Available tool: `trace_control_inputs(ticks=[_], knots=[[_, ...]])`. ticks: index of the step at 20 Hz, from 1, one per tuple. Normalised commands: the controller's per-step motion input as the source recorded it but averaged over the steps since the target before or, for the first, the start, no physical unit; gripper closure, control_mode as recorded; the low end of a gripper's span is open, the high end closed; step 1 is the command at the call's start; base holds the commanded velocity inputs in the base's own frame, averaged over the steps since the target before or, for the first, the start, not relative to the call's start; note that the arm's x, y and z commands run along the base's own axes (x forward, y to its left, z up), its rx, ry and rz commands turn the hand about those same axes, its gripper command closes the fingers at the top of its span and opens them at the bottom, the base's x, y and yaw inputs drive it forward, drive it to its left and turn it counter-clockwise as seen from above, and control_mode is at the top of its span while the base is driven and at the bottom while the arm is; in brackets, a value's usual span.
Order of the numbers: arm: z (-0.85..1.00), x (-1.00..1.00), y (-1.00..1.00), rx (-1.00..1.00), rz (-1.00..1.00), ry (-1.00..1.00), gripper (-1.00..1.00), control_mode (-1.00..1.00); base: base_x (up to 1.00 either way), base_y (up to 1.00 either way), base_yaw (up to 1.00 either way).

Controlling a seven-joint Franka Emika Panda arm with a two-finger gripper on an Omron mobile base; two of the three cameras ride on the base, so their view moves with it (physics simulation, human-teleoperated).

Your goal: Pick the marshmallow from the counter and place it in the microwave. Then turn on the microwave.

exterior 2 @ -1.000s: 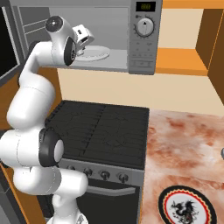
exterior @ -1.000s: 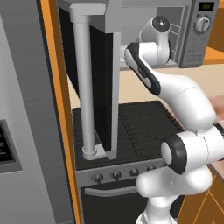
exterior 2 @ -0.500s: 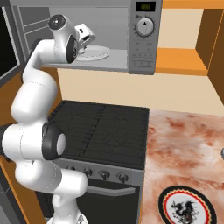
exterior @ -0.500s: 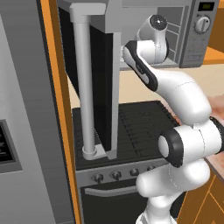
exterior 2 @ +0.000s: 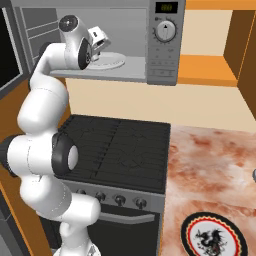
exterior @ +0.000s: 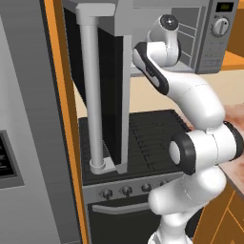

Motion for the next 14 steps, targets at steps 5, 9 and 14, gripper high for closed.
trace_control_inputs(ticks=[5,9,14], knots=[[0.00,0.17,0.00,0.00,0.00,0.03,1.00,-1.00,0.00,0.00,0.00],[-0.01,0.16,0.00,0.00,0.00,0.03,1.00,-1.00,0.00,0.00,0.00],[-0.07,0.13,0.00,0.00,0.00,0.00,1.00,-1.00,0.00,0.00,0.00]])
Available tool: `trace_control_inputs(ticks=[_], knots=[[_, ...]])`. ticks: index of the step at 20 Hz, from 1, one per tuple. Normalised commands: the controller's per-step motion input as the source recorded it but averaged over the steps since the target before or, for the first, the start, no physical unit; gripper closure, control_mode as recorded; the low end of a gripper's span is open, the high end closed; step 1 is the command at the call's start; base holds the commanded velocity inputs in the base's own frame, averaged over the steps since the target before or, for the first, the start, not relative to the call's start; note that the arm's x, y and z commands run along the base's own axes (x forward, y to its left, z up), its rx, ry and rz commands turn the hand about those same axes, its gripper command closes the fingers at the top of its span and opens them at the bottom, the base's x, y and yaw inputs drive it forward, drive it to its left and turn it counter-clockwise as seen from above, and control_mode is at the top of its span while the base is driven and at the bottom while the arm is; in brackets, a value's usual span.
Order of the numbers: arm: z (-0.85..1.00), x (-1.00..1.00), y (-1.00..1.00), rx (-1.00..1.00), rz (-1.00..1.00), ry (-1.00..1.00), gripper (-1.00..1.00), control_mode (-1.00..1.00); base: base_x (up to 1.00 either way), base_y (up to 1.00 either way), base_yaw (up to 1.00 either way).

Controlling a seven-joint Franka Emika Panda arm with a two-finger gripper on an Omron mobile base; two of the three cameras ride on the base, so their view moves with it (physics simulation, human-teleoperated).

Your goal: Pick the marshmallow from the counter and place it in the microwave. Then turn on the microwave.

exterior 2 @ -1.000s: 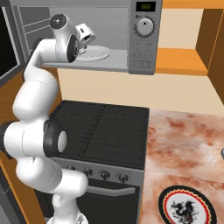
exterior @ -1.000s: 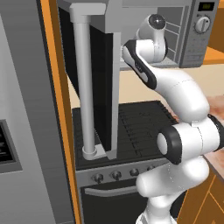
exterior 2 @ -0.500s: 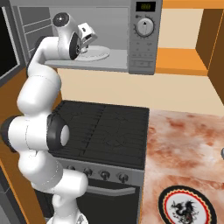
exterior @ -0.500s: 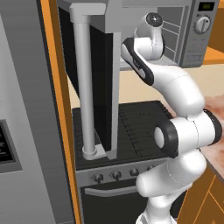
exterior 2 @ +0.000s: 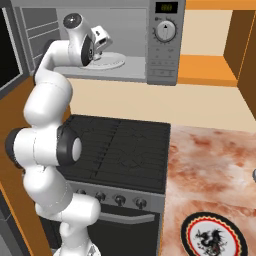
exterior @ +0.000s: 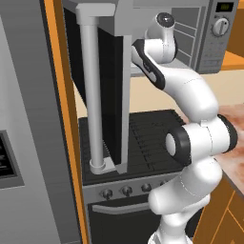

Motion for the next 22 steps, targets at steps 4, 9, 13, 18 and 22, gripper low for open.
trace_control_inputs(ticks=[4,9,13,18,22], knots=[[-0.09,0.10,0.00,0.00,0.00,0.00,1.00,-1.00,0.00,0.00,0.00],[-0.03,0.11,0.00,0.00,0.00,0.00,1.00,-1.00,0.00,0.00,0.00],[-0.01,0.12,0.00,0.00,0.00,0.00,1.00,-1.00,0.00,0.00,0.00],[0.00,0.10,0.00,0.00,0.00,0.00,1.00,-1.00,0.00,0.00,0.00],[0.00,0.09,0.00,0.00,0.00,0.01,1.00,-1.00,0.00,0.00,0.00]])
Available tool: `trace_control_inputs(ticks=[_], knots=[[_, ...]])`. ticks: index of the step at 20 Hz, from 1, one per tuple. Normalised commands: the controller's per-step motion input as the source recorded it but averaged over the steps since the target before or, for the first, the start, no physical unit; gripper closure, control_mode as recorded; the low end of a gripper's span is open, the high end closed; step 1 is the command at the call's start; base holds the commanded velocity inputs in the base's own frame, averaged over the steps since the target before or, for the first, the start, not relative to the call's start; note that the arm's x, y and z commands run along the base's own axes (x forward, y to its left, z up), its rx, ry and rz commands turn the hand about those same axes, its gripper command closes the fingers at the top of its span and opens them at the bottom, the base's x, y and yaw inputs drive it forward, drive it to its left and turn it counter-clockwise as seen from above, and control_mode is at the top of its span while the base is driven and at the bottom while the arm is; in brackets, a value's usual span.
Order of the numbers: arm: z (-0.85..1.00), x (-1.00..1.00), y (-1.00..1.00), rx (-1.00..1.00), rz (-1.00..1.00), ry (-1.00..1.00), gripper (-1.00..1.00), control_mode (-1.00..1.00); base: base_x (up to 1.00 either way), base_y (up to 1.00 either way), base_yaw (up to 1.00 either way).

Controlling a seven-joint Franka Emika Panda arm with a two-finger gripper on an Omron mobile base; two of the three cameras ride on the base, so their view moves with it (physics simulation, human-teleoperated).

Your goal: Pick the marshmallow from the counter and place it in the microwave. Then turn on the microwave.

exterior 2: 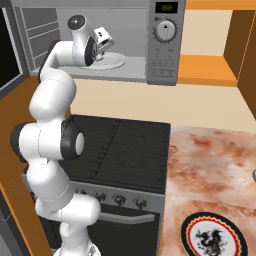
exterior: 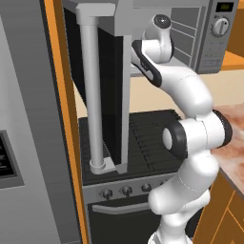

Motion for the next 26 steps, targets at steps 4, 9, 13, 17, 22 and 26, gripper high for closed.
trace_control_inputs(ticks=[4,9,13,17,22,26], knots=[[0.00,0.09,0.00,0.00,0.00,0.02,1.00,-1.00,0.00,0.00,0.00],[0.00,0.09,0.00,0.00,0.00,0.00,1.00,-1.00,0.00,0.00,0.00],[0.00,0.09,0.00,0.00,0.00,0.00,-1.00,-1.00,0.00,0.00,0.00],[-0.01,0.08,0.00,0.00,0.00,0.00,-1.00,-1.00,0.00,0.00,0.00],[0.00,0.07,0.00,0.00,0.00,0.00,-1.00,-1.00,0.00,0.00,0.00],[0.00,0.04,0.00,0.00,0.00,0.00,-1.00,-1.00,0.00,0.00,0.00]])
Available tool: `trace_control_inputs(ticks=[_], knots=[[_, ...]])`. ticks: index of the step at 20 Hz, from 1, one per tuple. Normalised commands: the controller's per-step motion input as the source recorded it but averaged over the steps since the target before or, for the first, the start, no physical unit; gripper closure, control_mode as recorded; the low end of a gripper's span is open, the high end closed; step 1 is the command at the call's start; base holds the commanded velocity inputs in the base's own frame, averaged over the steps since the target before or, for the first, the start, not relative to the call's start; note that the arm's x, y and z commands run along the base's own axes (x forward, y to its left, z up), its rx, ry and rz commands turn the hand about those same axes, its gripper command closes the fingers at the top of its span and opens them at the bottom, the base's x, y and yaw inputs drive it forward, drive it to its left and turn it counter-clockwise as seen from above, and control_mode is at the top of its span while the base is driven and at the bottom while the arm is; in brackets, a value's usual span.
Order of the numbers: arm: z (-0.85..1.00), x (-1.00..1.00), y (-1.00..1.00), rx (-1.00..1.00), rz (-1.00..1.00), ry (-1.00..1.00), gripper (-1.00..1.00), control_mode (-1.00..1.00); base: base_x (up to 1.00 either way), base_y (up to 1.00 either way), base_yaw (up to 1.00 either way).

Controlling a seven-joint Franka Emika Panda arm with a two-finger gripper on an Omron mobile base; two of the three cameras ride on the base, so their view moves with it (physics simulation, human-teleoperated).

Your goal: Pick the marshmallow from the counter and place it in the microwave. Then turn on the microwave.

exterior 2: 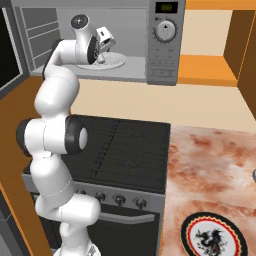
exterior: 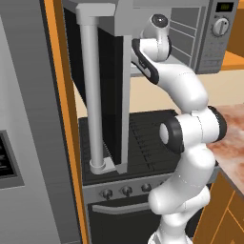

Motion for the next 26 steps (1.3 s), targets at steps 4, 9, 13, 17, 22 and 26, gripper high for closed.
trace_control_inputs(ticks=[4,9,13,17,22,26], knots=[[0.00,0.00,0.00,0.00,0.00,0.00,-1.00,-1.00,0.00,0.00,0.00],[0.00,-0.02,0.00,0.00,0.00,0.00,-1.00,-1.00,0.00,0.00,0.00],[0.00,-0.13,0.00,0.00,0.00,0.00,-1.00,-1.00,0.00,0.00,0.00],[-0.04,-0.20,0.00,0.00,0.00,0.00,-1.00,-1.00,0.00,0.00,0.00],[-0.24,-0.18,0.00,0.00,0.00,-0.03,-1.00,-1.00,0.00,0.00,0.00],[-0.16,-0.31,0.00,0.00,0.00,-0.15,-1.00,-1.00,0.00,0.00,0.00]])
